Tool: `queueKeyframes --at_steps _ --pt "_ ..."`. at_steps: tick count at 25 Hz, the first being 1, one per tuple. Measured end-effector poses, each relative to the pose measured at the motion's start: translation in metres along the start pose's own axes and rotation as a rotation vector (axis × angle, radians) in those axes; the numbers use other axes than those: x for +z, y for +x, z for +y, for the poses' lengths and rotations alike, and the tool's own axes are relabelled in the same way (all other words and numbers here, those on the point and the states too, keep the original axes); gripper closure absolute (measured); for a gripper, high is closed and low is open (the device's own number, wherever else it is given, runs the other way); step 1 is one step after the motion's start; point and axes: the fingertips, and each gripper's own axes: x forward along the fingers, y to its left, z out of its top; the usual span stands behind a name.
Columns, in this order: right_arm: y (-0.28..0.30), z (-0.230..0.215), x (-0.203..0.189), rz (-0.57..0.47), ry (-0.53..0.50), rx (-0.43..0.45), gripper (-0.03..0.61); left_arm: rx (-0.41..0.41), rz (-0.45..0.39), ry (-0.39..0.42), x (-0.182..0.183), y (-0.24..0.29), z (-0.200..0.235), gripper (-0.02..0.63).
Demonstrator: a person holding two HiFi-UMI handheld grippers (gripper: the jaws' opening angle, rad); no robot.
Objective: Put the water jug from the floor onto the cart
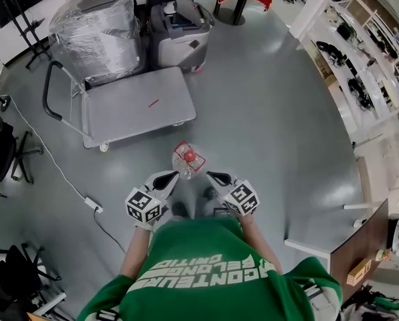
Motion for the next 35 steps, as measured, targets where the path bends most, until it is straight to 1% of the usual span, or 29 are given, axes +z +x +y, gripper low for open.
queueKeyframes --at_steps 5,8,13,16,19,24,28,35 --pt "0.015 -0.018 -0.002 0.012 0.012 0.030 0.589 0.049 0.009 0.002 0.004 -0.002 0.020 0.606" --pt "0.028 -0.033 0.006 0.004 0.004 0.049 0.589 0.087 0.007 -0.009 0.007 -0.003 0.034 0.606" --pt "0.053 -0.060 0.019 -0.011 -0.010 0.079 0.589 0.118 0.013 -0.012 0.015 0.013 0.056 0.606" --pt "0.065 -0.078 0.032 -0.017 -0.025 0.093 0.589 0.120 0.007 -0.009 0.027 0.030 0.069 0.606" --pt "0.070 -0.105 0.041 -0.025 -0.026 0.084 0.589 0.109 0.010 0.008 0.041 0.054 0.080 0.606" --pt "0.069 -0.147 0.040 -0.016 -0.001 0.068 0.589 0.102 0.013 0.019 0.058 0.088 0.092 0.606" --pt "0.073 -0.172 0.039 -0.010 0.009 0.069 0.589 0.110 0.024 0.012 0.062 0.105 0.103 0.606" --pt "0.079 -0.199 0.039 -0.017 0.024 0.092 0.589 0.126 0.053 0.000 0.064 0.131 0.112 0.606"
